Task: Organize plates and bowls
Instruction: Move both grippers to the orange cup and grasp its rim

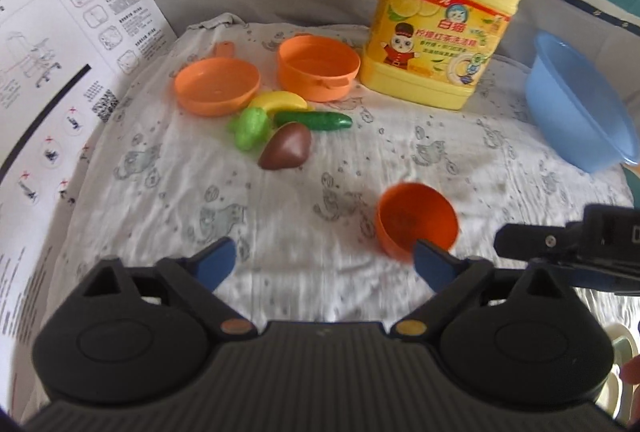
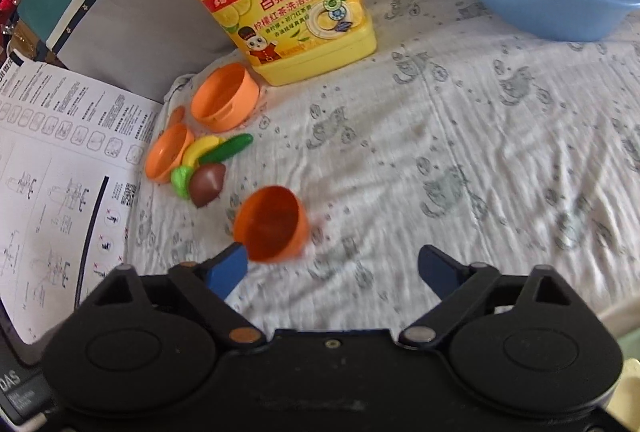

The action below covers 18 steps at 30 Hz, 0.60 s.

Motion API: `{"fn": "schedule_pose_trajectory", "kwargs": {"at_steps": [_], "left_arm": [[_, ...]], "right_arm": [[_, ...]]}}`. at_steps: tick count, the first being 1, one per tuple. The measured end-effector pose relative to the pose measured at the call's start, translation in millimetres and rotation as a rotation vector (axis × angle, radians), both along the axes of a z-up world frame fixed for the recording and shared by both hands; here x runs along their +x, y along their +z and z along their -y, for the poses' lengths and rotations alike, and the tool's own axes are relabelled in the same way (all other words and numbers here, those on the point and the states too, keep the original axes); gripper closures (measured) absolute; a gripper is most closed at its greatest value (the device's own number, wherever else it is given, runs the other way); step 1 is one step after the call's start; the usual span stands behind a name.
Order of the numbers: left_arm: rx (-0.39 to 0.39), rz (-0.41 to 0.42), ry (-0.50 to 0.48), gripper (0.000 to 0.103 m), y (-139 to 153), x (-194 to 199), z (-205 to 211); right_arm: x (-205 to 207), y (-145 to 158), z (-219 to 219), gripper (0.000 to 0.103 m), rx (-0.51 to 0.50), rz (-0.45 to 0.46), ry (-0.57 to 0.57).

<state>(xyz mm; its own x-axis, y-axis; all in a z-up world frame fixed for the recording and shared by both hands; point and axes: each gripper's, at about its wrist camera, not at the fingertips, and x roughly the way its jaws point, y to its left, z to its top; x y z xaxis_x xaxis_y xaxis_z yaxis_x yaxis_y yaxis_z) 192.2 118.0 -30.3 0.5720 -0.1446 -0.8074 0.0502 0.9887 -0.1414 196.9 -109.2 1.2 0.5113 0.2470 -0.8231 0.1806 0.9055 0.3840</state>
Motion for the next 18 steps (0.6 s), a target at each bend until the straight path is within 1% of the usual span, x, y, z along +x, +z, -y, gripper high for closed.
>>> {"fn": "schedule_pose_trajectory", "kwargs": {"at_steps": [2,3,4,5,6,7,8,9,10,11,13,14,16,17,18], "left_arm": [[-0.009,-0.011,-0.003,0.021,-4.6,10.0,2.9],[-0.011,-0.014,-0.007,0.024,-6.9,14.4,5.1],[-0.011,-0.018,-0.01,0.029,-9.2,18.7,7.6],[-0.011,-0.022,-0.015,0.034,-11.5,22.6,10.6],[-0.013,-0.026,-0.023,0.038,-13.6,26.2,13.2],[-0.015,-0.029,-0.034,0.046,-15.7,29.0,15.9],[-0.014,-0.032,-0.046,0.054,-17.6,31.8,19.1],[-0.012,-0.034,-0.058,0.058,-19.3,33.6,21.8],[-0.015,-0.034,-0.069,0.067,-20.8,34.8,24.1],[-0.018,-0.036,-0.077,0.072,-22.4,36.0,26.0],[-0.022,-0.043,-0.088,0.077,-25.6,37.2,29.1],[-0.022,-0.043,-0.095,0.082,-27.0,37.1,30.5],[-0.02,-0.045,-0.108,0.088,-28.8,36.7,33.2],[-0.019,-0.046,-0.114,0.09,-29.4,36.1,34.5],[-0.015,-0.047,-0.115,0.09,-29.7,35.5,35.4]], "right_arm": [[12.2,-2.9,-4.8,0.019,-0.004,0.003,0.0],[17.5,-4.6,-6.7,0.024,-0.002,0.006,0.002],[22.6,-6.8,-8.5,0.028,0.003,0.008,0.007],[28.0,-9.5,-10.7,0.033,0.009,0.01,0.014],[32.4,-12.3,-12.3,0.04,0.013,0.008,0.018],[35.6,-15.5,-13.7,0.052,0.017,0.005,0.021],[39.4,-19.2,-14.7,0.058,0.023,-0.001,0.026],[42.7,-22.5,-15.7,0.067,0.032,-0.007,0.031],[45.2,-26.0,-16.6,0.072,0.042,-0.013,0.035],[45.5,-28.6,-16.6,0.075,0.049,-0.015,0.041],[46.9,-33.0,-18.7,0.082,0.059,-0.016,0.049],[47.5,-34.5,-19.5,0.084,0.063,-0.015,0.053],[47.5,-37.3,-21.6,0.086,0.068,-0.016,0.065],[46.8,-38.0,-22.1,0.087,0.068,-0.016,0.069],[46.5,-38.6,-23.0,0.087,0.067,-0.017,0.072]]}}
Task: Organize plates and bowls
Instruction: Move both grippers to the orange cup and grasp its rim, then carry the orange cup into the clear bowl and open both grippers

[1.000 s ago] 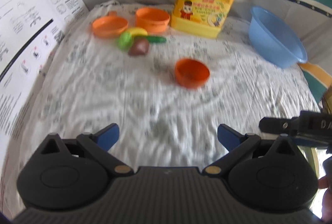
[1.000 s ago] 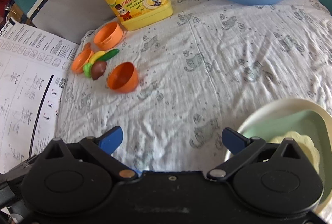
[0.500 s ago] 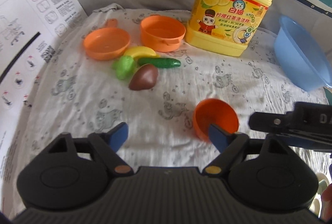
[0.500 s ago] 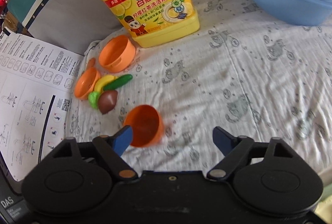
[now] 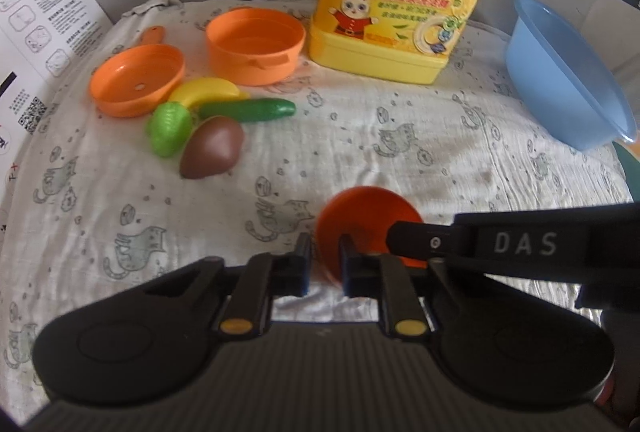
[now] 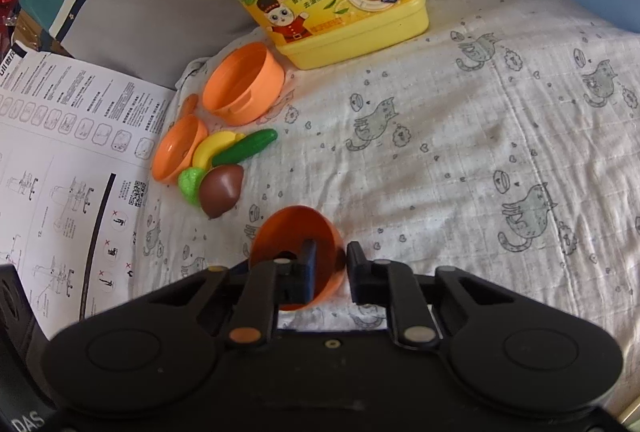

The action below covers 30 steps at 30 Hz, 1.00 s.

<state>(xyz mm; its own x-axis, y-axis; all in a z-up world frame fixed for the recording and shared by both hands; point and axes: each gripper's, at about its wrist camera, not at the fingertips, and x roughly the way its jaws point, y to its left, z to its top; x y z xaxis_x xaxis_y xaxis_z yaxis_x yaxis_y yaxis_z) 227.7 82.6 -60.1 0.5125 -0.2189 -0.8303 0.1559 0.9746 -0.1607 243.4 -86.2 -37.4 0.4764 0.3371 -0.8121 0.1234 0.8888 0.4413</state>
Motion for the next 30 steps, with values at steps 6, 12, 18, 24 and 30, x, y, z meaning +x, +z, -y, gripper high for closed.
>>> {"fn": "schedule_pose_trajectory", "kwargs": {"at_steps": [6,12,18,24,30], "left_arm": [[0.007,0.001,0.004,0.091,3.6,-5.9,-0.3],[0.012,0.004,0.006,0.091,11.7,-16.2,-1.2],[0.017,0.01,0.007,0.091,23.6,-36.3,-1.9],[0.014,0.019,0.006,0.091,39.0,-68.6,-2.9],[-0.003,0.029,0.007,0.09,53.2,-104.8,-4.3]], "right_arm": [[-5.9,1.6,-0.6,0.087,0.013,-0.005,-0.002],[-16.5,10.4,-0.6,0.087,0.016,0.0,0.005],[-35.3,22.5,-1.7,0.087,0.017,0.006,0.012],[-63.2,36.4,-0.7,0.087,0.028,0.011,0.022],[-100.4,50.4,2.0,0.087,0.037,0.017,0.031]]}}
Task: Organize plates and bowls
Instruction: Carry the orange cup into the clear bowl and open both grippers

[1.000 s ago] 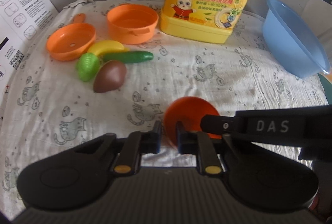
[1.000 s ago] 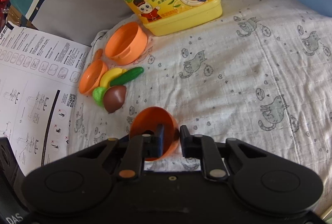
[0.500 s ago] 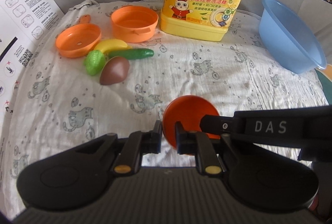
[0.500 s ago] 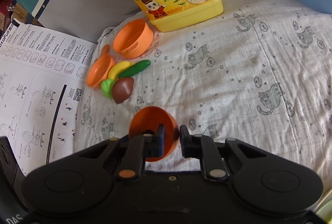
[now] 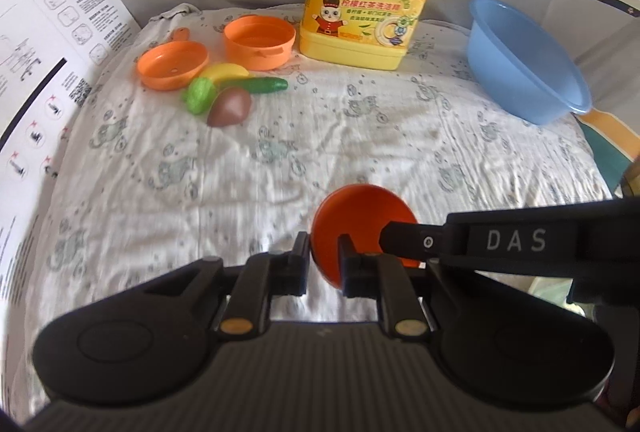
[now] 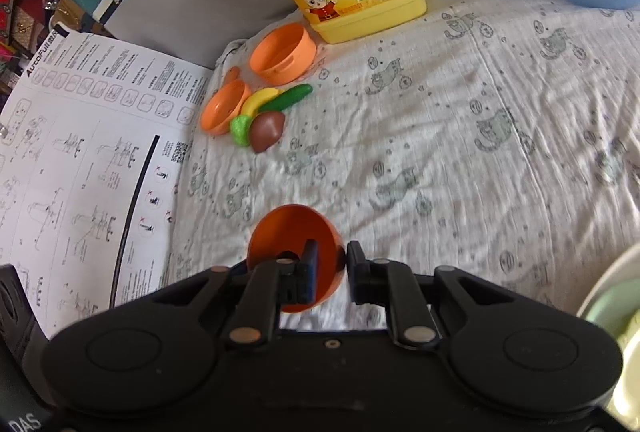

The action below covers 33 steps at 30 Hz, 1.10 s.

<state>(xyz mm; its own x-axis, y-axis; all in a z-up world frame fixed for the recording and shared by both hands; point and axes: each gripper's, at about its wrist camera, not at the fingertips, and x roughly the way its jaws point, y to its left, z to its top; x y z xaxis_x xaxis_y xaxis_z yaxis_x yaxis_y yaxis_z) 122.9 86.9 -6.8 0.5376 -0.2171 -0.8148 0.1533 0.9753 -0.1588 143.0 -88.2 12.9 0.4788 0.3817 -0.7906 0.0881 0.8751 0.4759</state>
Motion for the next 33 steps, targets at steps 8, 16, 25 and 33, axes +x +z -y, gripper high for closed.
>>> {"fn": "schedule_pose_trajectory", "kwargs": {"at_steps": [8,16,25,33], "left_arm": [[-0.011,0.016,-0.012,0.088,14.8,-47.5,1.6],[-0.01,0.025,-0.034,0.086,23.7,-86.8,7.6],[-0.007,0.013,-0.05,0.086,20.3,-116.2,10.9],[-0.001,0.002,-0.062,0.086,16.6,-126.8,13.6]], "right_arm": [[-52.1,18.3,7.7,0.087,0.006,0.026,0.01],[-93.1,26.6,15.6,0.087,0.013,0.036,0.016],[-124.2,26.8,19.1,0.087,0.007,0.034,0.02],[-134.9,22.0,21.9,0.087,0.005,0.02,0.017]]}}
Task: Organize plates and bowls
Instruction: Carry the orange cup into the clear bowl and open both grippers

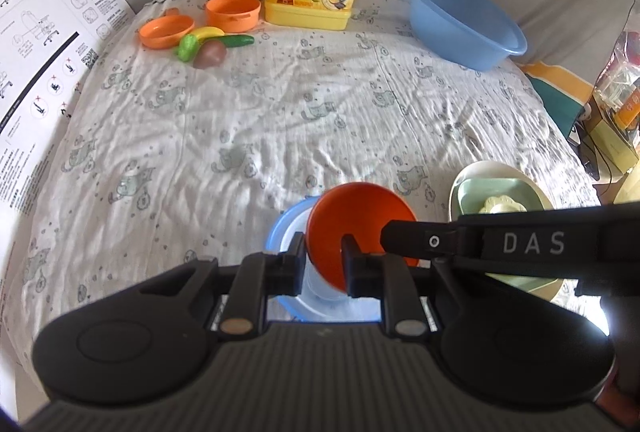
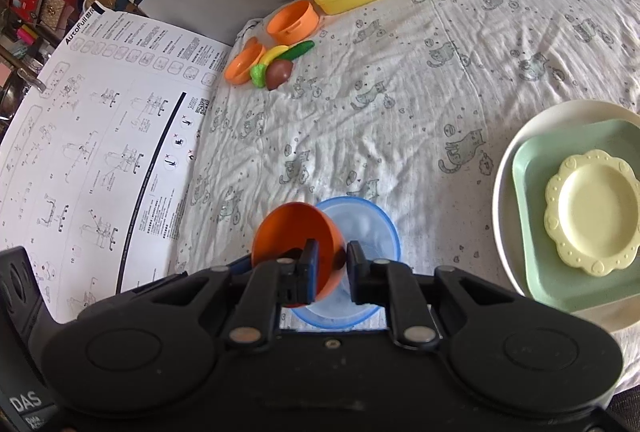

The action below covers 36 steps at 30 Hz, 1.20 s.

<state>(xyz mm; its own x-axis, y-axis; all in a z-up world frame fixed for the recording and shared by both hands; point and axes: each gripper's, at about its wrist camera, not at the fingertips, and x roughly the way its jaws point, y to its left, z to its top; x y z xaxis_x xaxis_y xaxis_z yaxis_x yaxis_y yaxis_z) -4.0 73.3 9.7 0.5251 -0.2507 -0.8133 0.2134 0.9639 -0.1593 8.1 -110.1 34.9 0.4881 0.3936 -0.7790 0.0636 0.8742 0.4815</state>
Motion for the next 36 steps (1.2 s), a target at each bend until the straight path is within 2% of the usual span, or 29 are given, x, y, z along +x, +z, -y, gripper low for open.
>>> {"fn": "schedule_pose_trajectory", "kwargs": {"at_steps": [12,17,20,21,22,23,24,25,26,27,28,30,33,36], "left_arm": [[0.019,-0.033,-0.016,0.085,-15.1,5.0,0.2],[0.023,-0.05,-0.017,0.081,-22.3,8.3,0.1],[0.026,-0.057,-0.014,0.081,-25.2,10.1,-0.1],[0.027,-0.057,-0.013,0.079,-25.8,10.5,-0.4],[0.029,-0.055,-0.012,0.075,-26.0,10.7,-0.5],[0.027,-0.051,-0.01,0.066,-25.6,10.6,-1.0],[0.024,-0.044,-0.003,0.061,-24.4,10.4,-2.0],[0.026,-0.034,0.009,0.047,-22.8,10.0,-3.7],[0.027,-0.021,0.022,0.027,-21.2,9.3,-6.1],[0.025,-0.003,0.037,0.019,-19.0,8.3,-8.7],[0.027,0.015,0.051,0.011,-16.5,7.4,-11.5],[0.032,0.034,0.071,0.009,-13.2,7.2,-16.1],[0.028,0.027,0.097,0.005,-13.2,9.7,-22.6],[0.025,0.017,0.112,0.003,-14.4,10.5,-26.3]], "right_arm": [[6.1,-15.4,-4.5,0.087,-0.005,-0.045,-0.002],[11.7,-21.9,-6.4,0.086,0.001,-0.063,0.005],[14.3,-25.0,-6.9,0.085,0.004,-0.068,0.01],[15.0,-25.7,-7.0,0.081,0.006,-0.068,0.013],[14.9,-24.9,-7.8,0.075,0.006,-0.066,0.015],[14.8,-23.6,-8.4,0.073,0.0,-0.056,0.017],[14.5,-21.5,-9.2,0.071,-0.012,-0.044,0.019],[13.8,-18.3,-9.4,0.063,-0.029,-0.027,0.019],[13.6,-15.0,-8.9,0.055,-0.032,-0.012,0.02],[13.4,-11.7,-7.3,0.041,-0.024,-0.001,0.018],[12.8,-8.8,-5.7,0.034,-0.018,0.013,0.013],[12.2,-4.4,-4.1,0.028,-0.03,0.035,0.007],[13.0,-3.3,-1.7,0.023,-0.026,0.037,-0.001],[12.9,-5.3,1.2,0.013,-0.018,0.029,-0.009]]}}
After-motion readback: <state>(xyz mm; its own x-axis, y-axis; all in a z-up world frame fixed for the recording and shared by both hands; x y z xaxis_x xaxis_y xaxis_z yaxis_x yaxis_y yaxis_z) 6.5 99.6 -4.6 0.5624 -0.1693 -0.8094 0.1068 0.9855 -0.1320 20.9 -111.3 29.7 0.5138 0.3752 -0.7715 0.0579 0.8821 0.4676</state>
